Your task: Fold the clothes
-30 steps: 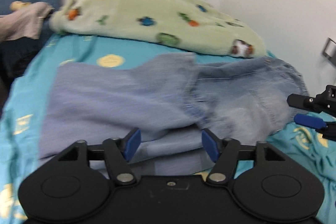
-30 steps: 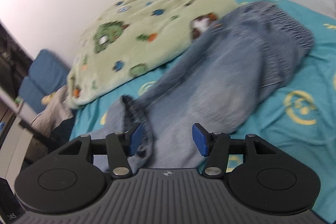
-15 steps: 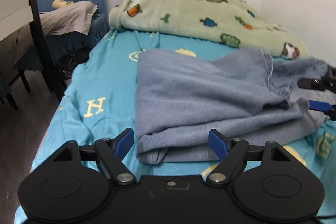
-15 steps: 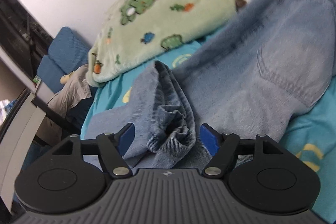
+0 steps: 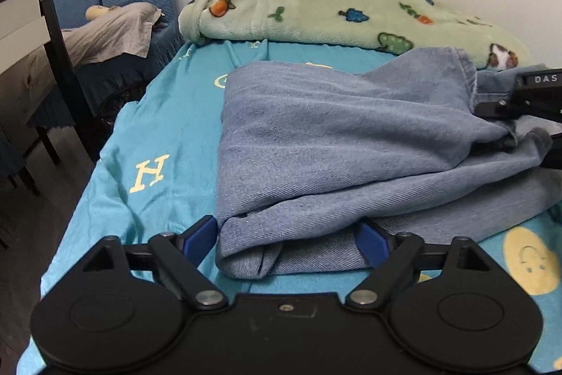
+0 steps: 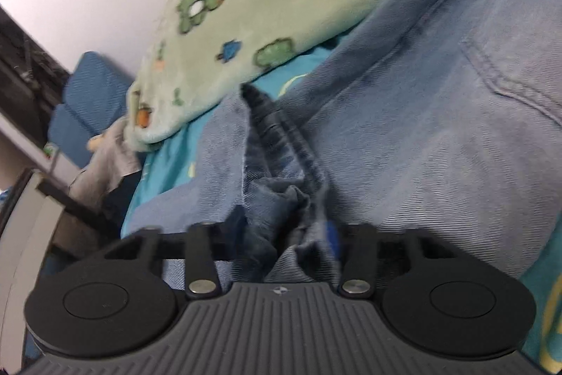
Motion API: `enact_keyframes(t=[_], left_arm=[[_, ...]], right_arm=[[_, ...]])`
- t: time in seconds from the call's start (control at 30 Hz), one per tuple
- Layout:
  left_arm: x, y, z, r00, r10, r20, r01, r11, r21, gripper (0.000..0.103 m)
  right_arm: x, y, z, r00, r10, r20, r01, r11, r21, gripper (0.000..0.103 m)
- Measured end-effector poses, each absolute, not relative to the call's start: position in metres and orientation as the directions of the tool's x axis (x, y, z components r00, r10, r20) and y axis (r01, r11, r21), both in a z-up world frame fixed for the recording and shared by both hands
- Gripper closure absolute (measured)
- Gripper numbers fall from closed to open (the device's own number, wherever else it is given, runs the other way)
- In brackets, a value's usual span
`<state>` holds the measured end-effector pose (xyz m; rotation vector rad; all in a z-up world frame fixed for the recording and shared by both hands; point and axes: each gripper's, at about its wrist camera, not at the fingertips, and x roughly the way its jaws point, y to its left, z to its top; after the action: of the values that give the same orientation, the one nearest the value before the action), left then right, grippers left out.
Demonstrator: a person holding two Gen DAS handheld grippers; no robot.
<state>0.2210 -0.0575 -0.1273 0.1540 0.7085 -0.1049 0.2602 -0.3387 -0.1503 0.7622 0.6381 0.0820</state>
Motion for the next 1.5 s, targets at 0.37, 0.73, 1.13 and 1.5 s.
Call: enact_keyframes(t=[0.37, 0.73, 1.13, 1.5], left_arm=[[0.236, -0.037, -0.125, 0.771, -0.018, -0.636, 0.016, 1.000, -0.009, 0.020], [0.244, -0.042, -0.133, 0.787, -0.070, -0.613, 0.056, 0.998, -0.042, 0.035], [0.231, -0.047, -0.101, 0.860, -0.120, -0.495, 0.125, 0.992, -0.023, 0.089], [0.240, -0.037, -0.116, 0.783, -0.114, -0.611, 0.081, 0.993, -0.081, 0.062]], right_arm=[[0.242, -0.335, -0.098, 0.889, 0.267, -0.372, 0.046, 0.757, 0.652, 0.081], [0.221, -0.357, -0.053, 0.948, 0.245, -0.203, -0.033, 0.711, 0.702, 0.083], [0.218, -0.384, -0.095, 0.907, 0.114, -0.405, 0.170, 0.781, 0.601, 0.084], [0.225, -0.371, -0.147, 0.779, 0.068, -0.624, 0.294, 0.839, 0.458, 0.073]])
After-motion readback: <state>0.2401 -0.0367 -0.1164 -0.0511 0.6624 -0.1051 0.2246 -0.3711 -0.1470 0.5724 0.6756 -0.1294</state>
